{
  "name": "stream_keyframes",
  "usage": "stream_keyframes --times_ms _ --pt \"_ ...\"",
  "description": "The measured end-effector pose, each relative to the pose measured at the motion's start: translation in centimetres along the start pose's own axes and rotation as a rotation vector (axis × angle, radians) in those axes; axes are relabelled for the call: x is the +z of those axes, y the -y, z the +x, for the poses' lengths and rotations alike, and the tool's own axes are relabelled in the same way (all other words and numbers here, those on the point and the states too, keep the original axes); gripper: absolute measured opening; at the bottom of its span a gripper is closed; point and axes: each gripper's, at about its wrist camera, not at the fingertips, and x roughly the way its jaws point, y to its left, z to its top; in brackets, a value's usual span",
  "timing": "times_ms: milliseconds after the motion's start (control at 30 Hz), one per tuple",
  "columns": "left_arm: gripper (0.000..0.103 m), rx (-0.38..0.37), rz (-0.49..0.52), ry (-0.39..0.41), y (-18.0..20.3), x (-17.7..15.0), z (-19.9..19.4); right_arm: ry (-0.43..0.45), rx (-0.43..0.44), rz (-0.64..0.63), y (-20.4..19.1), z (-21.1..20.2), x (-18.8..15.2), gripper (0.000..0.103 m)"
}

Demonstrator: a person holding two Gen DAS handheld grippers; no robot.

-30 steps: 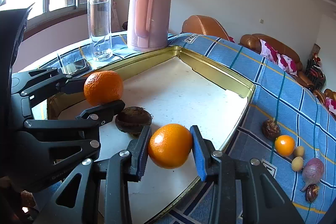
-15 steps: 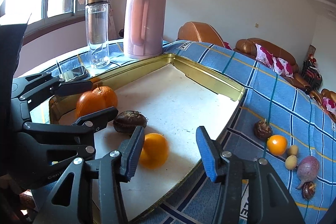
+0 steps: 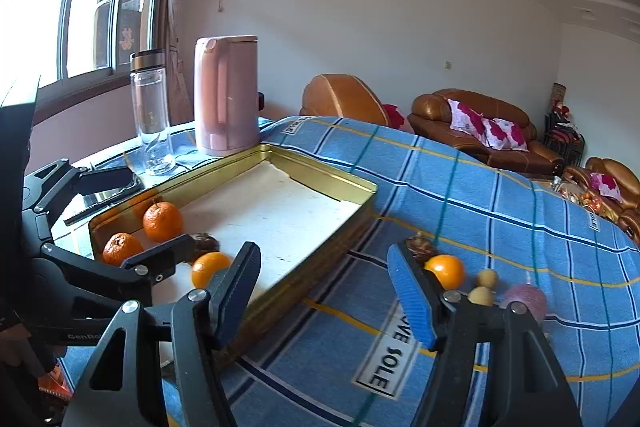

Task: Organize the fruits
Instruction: 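Open the right tool to drop the orange while the left tool releases the mandarin, then grasp a dark brown mangosteen with the right tool while the left tool approaches a purple fruit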

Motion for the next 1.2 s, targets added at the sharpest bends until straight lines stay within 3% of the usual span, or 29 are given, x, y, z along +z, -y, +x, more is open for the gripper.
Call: stream_keyframes --times_ms 267,400,633,800,1033,1100,1200 --pt "0.099 -0.087 0.024 0.024 4.3 1.6 -0.5 -0.081 -0.235 0.140 10.9 -1.6 -2.9 0.067" --pt "0.100 -0.137 0.061 0.022 7.1 2.3 -0.3 -0.146 -0.296 0.175 14.4 -1.1 -4.3 0.067" --pt "0.100 -0.211 0.093 0.006 11.5 3.8 0.9 -0.242 -0.270 0.199 16.9 0.8 -5.6 0.065" --pt "0.100 -0.248 0.107 -0.017 14.1 4.8 2.5 -0.287 -0.227 0.209 17.5 2.3 -5.8 0.056" --pt "0.100 -0.272 0.113 -0.053 15.9 5.6 4.6 -0.389 -0.174 0.206 17.8 4.8 -6.3 0.053" --pt "0.100 -0.271 0.110 -0.054 16.2 5.9 4.9 -0.395 -0.163 0.208 17.8 4.8 -6.4 0.044" --pt "0.100 -0.284 0.101 -0.064 16.7 6.4 5.6 -0.385 -0.158 0.219 18.1 4.6 -6.4 0.044"
